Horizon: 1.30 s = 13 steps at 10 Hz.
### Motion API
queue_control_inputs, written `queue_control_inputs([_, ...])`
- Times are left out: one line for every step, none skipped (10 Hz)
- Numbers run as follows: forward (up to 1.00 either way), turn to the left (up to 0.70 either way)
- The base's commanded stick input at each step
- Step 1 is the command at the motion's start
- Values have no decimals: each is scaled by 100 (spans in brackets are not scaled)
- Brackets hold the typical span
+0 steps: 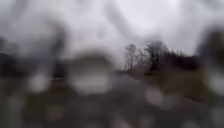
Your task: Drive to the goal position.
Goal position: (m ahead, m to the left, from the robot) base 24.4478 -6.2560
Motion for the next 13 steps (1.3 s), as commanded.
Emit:
queue_control_inputs([85, 0])
queue_control_inputs([85, 0])
queue_control_inputs([85, 0])
queue_control_inputs([85, 0])
queue_control_inputs([85, 0])
queue_control_inputs([85, 0])
queue_control_inputs([85, 0])
queue_control_inputs([85, 0])
queue_control_inputs([85, 0])
queue_control_inputs([85, 0])
queue_control_inputs([85, 0])
queue_control_inputs([85, 0])
queue_control_inputs([85, 0])
